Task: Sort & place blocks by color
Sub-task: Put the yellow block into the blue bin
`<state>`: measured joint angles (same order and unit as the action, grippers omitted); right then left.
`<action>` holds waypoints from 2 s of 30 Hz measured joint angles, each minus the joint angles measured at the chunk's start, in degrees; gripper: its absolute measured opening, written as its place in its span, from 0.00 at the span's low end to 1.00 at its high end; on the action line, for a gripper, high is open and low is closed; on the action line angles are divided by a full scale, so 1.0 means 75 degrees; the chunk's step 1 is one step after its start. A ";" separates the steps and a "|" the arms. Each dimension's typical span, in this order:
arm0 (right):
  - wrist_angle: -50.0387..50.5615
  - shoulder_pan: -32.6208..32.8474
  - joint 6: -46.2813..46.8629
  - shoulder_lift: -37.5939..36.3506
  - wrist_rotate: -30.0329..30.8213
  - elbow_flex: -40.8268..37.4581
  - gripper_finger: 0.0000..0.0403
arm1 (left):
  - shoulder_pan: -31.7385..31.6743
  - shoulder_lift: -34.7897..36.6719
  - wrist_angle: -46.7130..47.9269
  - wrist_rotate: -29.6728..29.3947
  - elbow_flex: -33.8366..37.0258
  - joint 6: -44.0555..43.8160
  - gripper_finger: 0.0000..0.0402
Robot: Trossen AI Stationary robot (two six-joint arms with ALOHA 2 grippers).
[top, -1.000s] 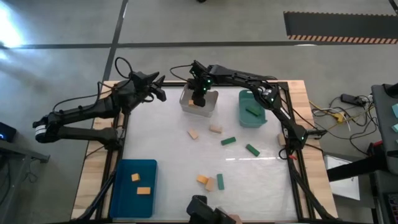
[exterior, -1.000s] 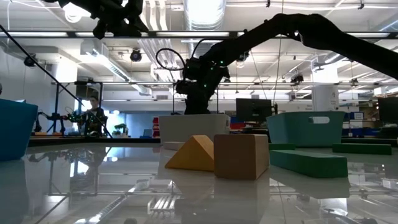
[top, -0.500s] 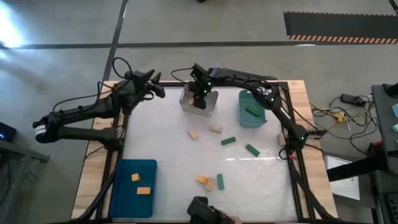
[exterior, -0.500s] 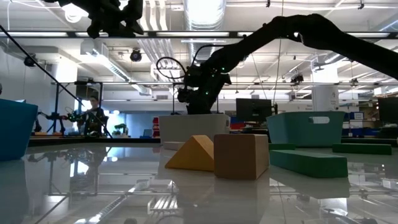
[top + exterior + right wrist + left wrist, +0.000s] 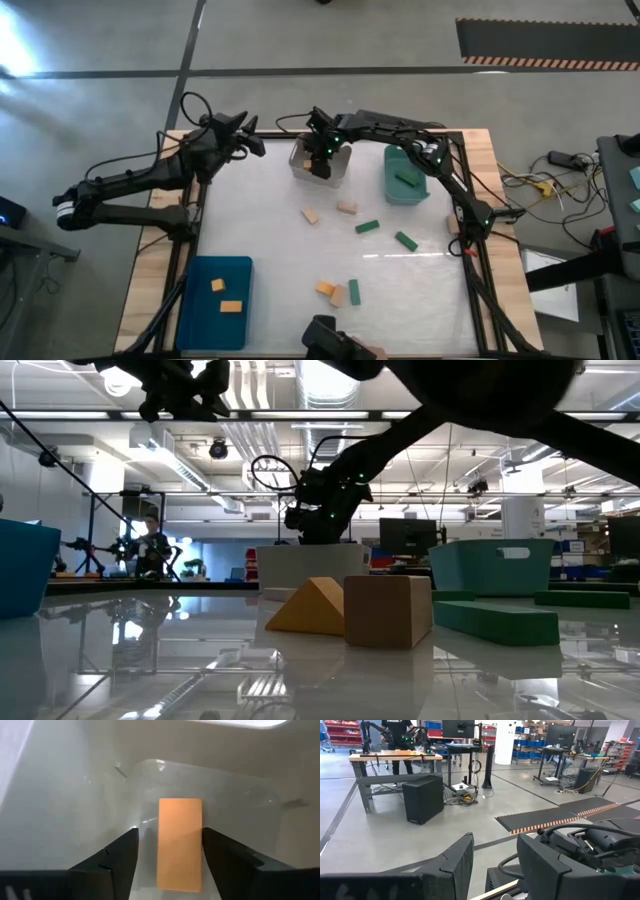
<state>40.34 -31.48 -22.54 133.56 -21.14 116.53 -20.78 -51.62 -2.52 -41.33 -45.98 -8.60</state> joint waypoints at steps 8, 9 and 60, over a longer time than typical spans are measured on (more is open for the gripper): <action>-0.0028 0.0000 0.0029 -0.0020 0.0133 -0.0143 0.33 | 0.0000 0.0000 0.0000 -0.0004 -0.0001 0.0030 0.34; -0.0032 0.0000 0.0032 -0.0020 0.0141 -0.0146 0.30 | -0.0002 0.0000 -0.0001 -0.0004 -0.0009 0.0035 0.34; 0.1058 -0.0009 0.0147 0.0125 0.1107 0.0959 0.02 | 0.0047 0.0017 -0.0009 0.0168 -0.0149 0.0006 0.34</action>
<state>48.27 -31.55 -21.44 134.50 -12.84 123.72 -20.43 -51.48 -2.59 -40.07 -47.09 -8.56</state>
